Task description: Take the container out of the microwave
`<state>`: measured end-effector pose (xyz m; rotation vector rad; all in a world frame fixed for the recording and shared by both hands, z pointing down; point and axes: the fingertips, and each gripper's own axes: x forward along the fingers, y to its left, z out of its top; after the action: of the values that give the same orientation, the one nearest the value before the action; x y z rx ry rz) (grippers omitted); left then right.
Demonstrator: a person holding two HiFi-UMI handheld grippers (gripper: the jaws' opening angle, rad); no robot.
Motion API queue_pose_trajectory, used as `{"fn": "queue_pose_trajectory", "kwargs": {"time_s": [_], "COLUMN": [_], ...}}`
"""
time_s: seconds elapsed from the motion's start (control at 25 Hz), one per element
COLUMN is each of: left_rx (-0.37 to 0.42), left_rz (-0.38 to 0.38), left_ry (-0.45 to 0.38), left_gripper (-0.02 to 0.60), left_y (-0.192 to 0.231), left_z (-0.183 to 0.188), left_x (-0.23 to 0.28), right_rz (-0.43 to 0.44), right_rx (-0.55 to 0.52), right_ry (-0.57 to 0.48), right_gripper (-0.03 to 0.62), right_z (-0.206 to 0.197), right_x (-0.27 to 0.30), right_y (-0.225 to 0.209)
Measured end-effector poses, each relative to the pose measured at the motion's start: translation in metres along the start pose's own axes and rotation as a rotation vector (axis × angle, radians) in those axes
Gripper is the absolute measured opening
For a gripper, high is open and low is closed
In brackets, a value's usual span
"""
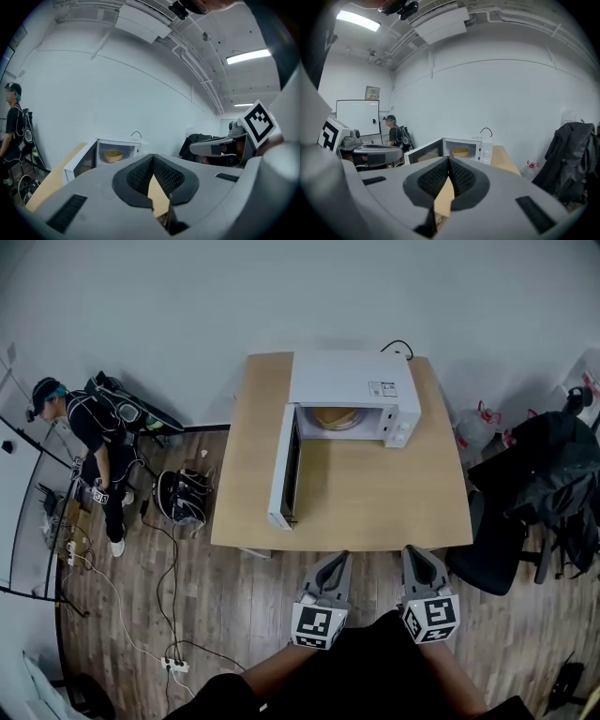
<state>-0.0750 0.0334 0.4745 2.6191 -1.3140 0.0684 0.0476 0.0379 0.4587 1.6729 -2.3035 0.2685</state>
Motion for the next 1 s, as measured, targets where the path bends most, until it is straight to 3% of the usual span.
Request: {"fn": "queue_pose_trajectory", "kwargs": {"time_s": [0.52, 1.0], "left_rx": [-0.033, 0.003], "left_rz": [0.018, 0.084], "left_ry": [0.013, 0.043], "left_gripper": [0.012, 0.012], "left_y": [0.036, 0.081], "left_z": [-0.007, 0.006], "left_x": [0.015, 0.076], "right_rz": [0.021, 0.052], "right_rx": [-0.008, 0.029], "right_ry": [0.02, -0.021], "right_gripper": [0.06, 0.059], "right_z": [0.004, 0.025], "right_x": [0.046, 0.116], "right_y": [0.011, -0.031]}}
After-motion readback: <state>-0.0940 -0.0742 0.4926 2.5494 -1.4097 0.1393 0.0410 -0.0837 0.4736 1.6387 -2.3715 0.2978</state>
